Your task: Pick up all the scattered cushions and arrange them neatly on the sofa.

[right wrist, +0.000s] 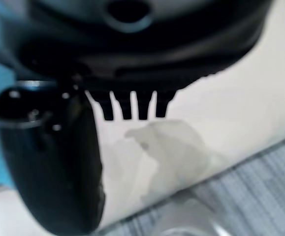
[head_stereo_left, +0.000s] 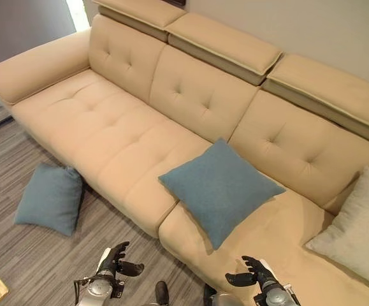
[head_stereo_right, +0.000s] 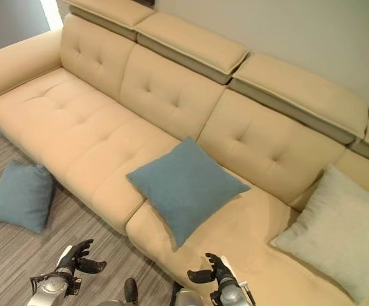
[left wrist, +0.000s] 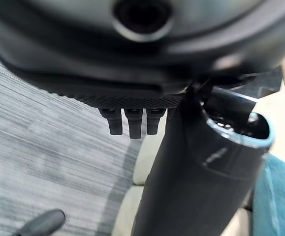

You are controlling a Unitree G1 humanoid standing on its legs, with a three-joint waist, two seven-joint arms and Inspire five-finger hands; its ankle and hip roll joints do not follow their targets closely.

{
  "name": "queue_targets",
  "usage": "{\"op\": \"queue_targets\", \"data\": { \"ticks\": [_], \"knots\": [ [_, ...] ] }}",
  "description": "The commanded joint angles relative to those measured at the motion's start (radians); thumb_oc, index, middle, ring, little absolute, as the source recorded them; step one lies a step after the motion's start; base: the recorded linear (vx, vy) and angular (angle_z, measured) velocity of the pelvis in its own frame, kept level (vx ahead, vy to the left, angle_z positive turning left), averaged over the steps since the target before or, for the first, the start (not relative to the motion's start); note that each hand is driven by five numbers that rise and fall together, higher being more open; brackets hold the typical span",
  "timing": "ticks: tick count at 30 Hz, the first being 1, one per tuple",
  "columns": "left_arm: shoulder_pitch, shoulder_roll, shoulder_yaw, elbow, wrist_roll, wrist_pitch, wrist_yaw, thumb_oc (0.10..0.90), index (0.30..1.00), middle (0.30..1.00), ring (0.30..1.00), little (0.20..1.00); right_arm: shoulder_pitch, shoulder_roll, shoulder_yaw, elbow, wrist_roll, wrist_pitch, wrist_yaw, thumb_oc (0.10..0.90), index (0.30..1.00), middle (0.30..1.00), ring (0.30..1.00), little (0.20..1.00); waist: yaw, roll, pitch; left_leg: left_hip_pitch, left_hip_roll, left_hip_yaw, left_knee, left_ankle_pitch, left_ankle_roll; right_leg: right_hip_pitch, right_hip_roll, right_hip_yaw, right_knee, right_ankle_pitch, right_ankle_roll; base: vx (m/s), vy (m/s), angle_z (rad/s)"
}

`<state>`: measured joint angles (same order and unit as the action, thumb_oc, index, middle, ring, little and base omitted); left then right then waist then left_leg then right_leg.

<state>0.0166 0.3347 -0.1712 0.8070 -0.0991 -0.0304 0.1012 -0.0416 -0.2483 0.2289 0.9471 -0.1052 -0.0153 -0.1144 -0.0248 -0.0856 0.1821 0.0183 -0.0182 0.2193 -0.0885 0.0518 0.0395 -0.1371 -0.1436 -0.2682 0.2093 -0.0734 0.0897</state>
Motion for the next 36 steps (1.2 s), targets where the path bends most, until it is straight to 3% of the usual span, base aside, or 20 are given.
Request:
{"op": "queue_targets", "data": {
  "ticks": [1,3,5,7,9,11,14,15,16,18,20,21,24,25,26,29,32,34,35,36],
  "knots": [
    [0.017,-0.007,0.006,-0.054,-0.022,-0.051,0.008,0.8,0.9,0.9,0.9,0.9,-0.004,-0.073,-0.029,-0.099,0.034,-0.045,-0.053,0.8,0.9,0.9,0.9,0.9,-0.002,-0.021,-0.041,-0.066,0.006,-0.091,0.195,-0.185,-0.024,0.048,0.073,0.054,-0.095,0.006,-0.016,0.05,-0.031,-0.59],
    [0.026,-0.013,0.007,-0.061,-0.022,-0.047,0.001,0.8,0.9,0.9,0.9,0.9,0.006,-0.078,-0.039,-0.116,0.042,-0.044,-0.056,0.8,0.9,0.9,0.9,0.9,-0.006,-0.026,-0.044,-0.083,0.015,-0.076,0.266,-0.201,-0.039,0.078,0.078,0.059,-0.129,0.002,-0.029,0.06,-0.074,-0.14],
    [0.022,-0.017,-0.002,-0.083,-0.031,-0.047,0.0,0.8,0.9,0.9,0.9,0.9,0.006,-0.094,-0.05,-0.145,0.057,-0.045,-0.061,0.8,0.9,0.9,0.9,0.9,-0.001,-0.029,-0.016,-0.17,0.043,-0.086,0.467,-0.146,-0.078,0.095,0.083,0.08,-0.133,0.009,-0.052,-0.01,-0.068,-0.14],
    [0.016,-0.022,-0.007,-0.085,-0.04,-0.047,0.002,0.8,0.9,0.9,0.9,0.9,-0.003,-0.102,-0.048,-0.148,0.067,-0.044,-0.064,0.8,0.9,0.9,0.9,0.9,0.002,-0.025,-0.012,-0.19,0.042,-0.112,0.493,-0.158,-0.072,0.102,0.092,0.096,-0.143,0.001,-0.059,-0.02,0.003,-0.26],
    [0.015,-0.024,-0.009,-0.084,-0.041,-0.045,0.003,0.8,0.9,0.9,0.9,0.9,-0.007,-0.105,-0.045,-0.144,0.064,-0.041,-0.063,0.8,0.9,0.9,0.9,0.9,0.002,-0.025,-0.016,-0.195,0.039,-0.127,0.474,-0.161,-0.068,0.102,0.09,0.104,-0.145,0.0,-0.057,0.05,0.058,-0.36],
    [0.016,-0.029,-0.017,-0.076,-0.048,-0.041,0.0,0.8,0.9,0.9,0.9,0.9,-0.008,-0.116,-0.044,-0.13,0.062,-0.037,-0.059,0.8,0.9,0.9,0.9,0.9,-0.001,-0.026,-0.032,-0.179,0.07,-0.148,0.381,-0.182,-0.067,0.114,0.074,0.123,-0.146,-0.01,-0.043,0.15,0.143,-0.24],
    [0.014,-0.03,-0.028,-0.082,-0.064,-0.043,0.008,0.8,0.9,0.9,0.9,0.9,-0.005,-0.119,-0.044,-0.131,0.064,-0.035,-0.063,0.8,0.9,0.9,0.9,0.9,0.009,-0.021,-0.036,-0.194,0.107,-0.243,0.266,-0.108,-0.099,0.126,0.073,0.152,-0.15,-0.014,-0.032,0.13,0.132,-0.13],
    [0.015,-0.031,-0.028,-0.082,-0.064,-0.043,0.009,0.8,0.9,0.9,0.9,0.9,-0.005,-0.119,-0.044,-0.131,0.064,-0.035,-0.063,0.8,0.9,0.9,0.9,0.9,0.009,-0.022,-0.035,-0.19,0.107,-0.243,0.262,-0.106,-0.099,0.128,0.073,0.152,-0.15,-0.015,-0.033,0.13,0.209,-0.36],
    [0.015,-0.036,-0.034,-0.089,-0.072,-0.046,0.009,0.8,0.9,0.9,0.9,0.9,-0.007,-0.121,-0.042,-0.128,0.058,-0.033,-0.065,0.8,0.9,0.9,0.9,0.9,0.022,-0.009,-0.035,-0.198,0.111,-0.341,0.196,-0.069,-0.112,0.131,0.075,0.182,-0.148,-0.02,-0.027,0.11,0.205,-0.49],
    [0.014,-0.043,-0.038,-0.09,-0.075,-0.05,0.008,0.8,0.9,0.9,0.9,0.9,-0.01,-0.129,-0.041,-0.124,0.05,-0.032,-0.065,0.8,0.9,0.9,0.9,0.9,0.029,0.001,-0.031,-0.199,0.095,-0.419,0.181,-0.064,-0.123,0.131,0.071,0.215,-0.137,-0.025,-0.019,0.1,0.233,-0.5],
    [0.011,-0.048,-0.044,-0.081,-0.068,-0.051,0.005,0.8,0.9,0.9,0.9,0.9,-0.012,-0.128,-0.046,-0.122,0.046,-0.033,-0.064,0.8,0.9,0.9,0.9,0.9,0.026,0.008,-0.036,-0.184,0.096,-0.419,0.159,-0.072,-0.124,0.135,0.064,0.222,-0.138,-0.03,-0.011,0.1,0.283,-0.7],
    [0.01,-0.048,-0.048,-0.064,-0.056,-0.048,0.0,0.8,0.9,0.9,0.9,0.9,-0.011,-0.12,-0.052,-0.116,0.043,-0.029,-0.063,0.8,0.9,0.9,0.9,0.9,0.023,0.013,-0.048,-0.166,0.088,-0.402,0.155,-0.079,-0.121,0.133,0.035,0.234,-0.136,-0.023,0.007,0.17,0.58,-0.56],
    [-0.006,-0.031,-0.048,-0.042,-0.042,-0.057,0.008,0.8,0.9,0.9,0.9,0.9,-0.028,-0.107,-0.047,-0.106,0.027,-0.023,-0.073,0.8,0.9,0.9,0.9,0.9,0.028,0.012,-0.052,-0.151,0.05,-0.342,0.144,-0.107,-0.083,0.09,-0.019,0.263,-0.126,0.016,0.048,0.04,0.475,-0.4],
    [-0.011,-0.019,-0.038,-0.039,-0.039,-0.06,0.015,0.8,0.9,0.9,0.9,0.9,-0.049,-0.109,-0.038,-0.095,0.008,-0.016,-0.078,0.8,0.9,0.9,0.9,0.9,0.035,0.012,-0.045,-0.141,0.04,-0.298,0.142,-0.118,-0.065,0.051,-0.046,0.26,-0.111,0.055,0.068,-0.04,0.307,-0.88],
    [-0.012,-0.019,-0.038,-0.039,-0.039,-0.061,0.015,0.8,0.9,0.9,0.9,0.9,-0.049,-0.108,-0.038,-0.095,0.008,-0.016,-0.078,0.8,0.9,0.9,0.9,0.9,0.037,0.011,-0.045,-0.141,0.04,-0.296,0.142,-0.118,-0.065,0.05,-0.046,0.262,-0.111,0.055,0.068,-0.07,0.261,-1.14],
    [-0.015,0.005,-0.016,-0.046,-0.048,-0.069,0.031,0.8,0.9,0.9,0.9,0.9,-0.068,-0.11,-0.051,-0.099,0.01,-0.02,-0.099,0.8,0.9,0.9,0.9,0.9,0.054,0.023,-0.031,-0.132,0.042,-0.237,0.131,-0.122,-0.048,0.01,-0.083,0.153,-0.071,0.079,0.063,-0.06,0.194,-0.93],
    [0.003,0.018,0.014,-0.061,-0.057,-0.072,0.042,0.8,0.9,0.9,0.9,0.9,-0.069,-0.127,-0.072,-0.117,0.007,-0.024,-0.121,0.8,0.9,0.9,0.9,0.9,0.06,0.031,-0.027,-0.107,0.036,-0.199,0.107,-0.119,-0.031,0.011,-0.059,0.069,-0.006,0.042,0.041,-0.03,0.172,-0.55],
    [0.003,0.018,0.014,-0.061,-0.057,-0.072,0.042,0.8,0.9,0.9,0.9,0.9,-0.069,-0.127,-0.072,-0.117,0.007,-0.024,-0.121,0.8,0.9,0.9,0.9,0.9,0.06,0.031,-0.03,-0.111,0.035,-0.199,0.107,-0.117,-0.031,0.008,-0.059,0.069,-0.008,0.045,0.041,-0.01,0.065,-0.38],
    [0.037,0.02,0.057,-0.073,-0.079,-0.074,0.054,0.8,0.9,0.9,0.9,0.9,-0.058,-0.13,-0.107,-0.17,0.023,-0.028,-0.146,0.8,0.9,0.9,0.9,0.9,0.08,0.024,-0.041,-0.087,0.019,-0.155,0.075,-0.117,-0.031,0.043,-0.039,-0.031,-0.068,0.018,0.033,0.0,0.069,-0.35],
    [0.038,0.02,0.057,-0.074,-0.079,-0.074,0.054,0.8,0.9,0.9,0.9,0.9,-0.057,-0.129,-0.107,-0.171,0.023,-0.027,-0.146,0.8,0.9,0.9,0.9,0.9,0.08,0.024,-0.037,-0.08,0.02,-0.156,0.073,-0.118,-0.032,0.05,-0.038,-0.032,-0.069,0.016,0.033,0.01,0.051,-0.31]
  ]
}}
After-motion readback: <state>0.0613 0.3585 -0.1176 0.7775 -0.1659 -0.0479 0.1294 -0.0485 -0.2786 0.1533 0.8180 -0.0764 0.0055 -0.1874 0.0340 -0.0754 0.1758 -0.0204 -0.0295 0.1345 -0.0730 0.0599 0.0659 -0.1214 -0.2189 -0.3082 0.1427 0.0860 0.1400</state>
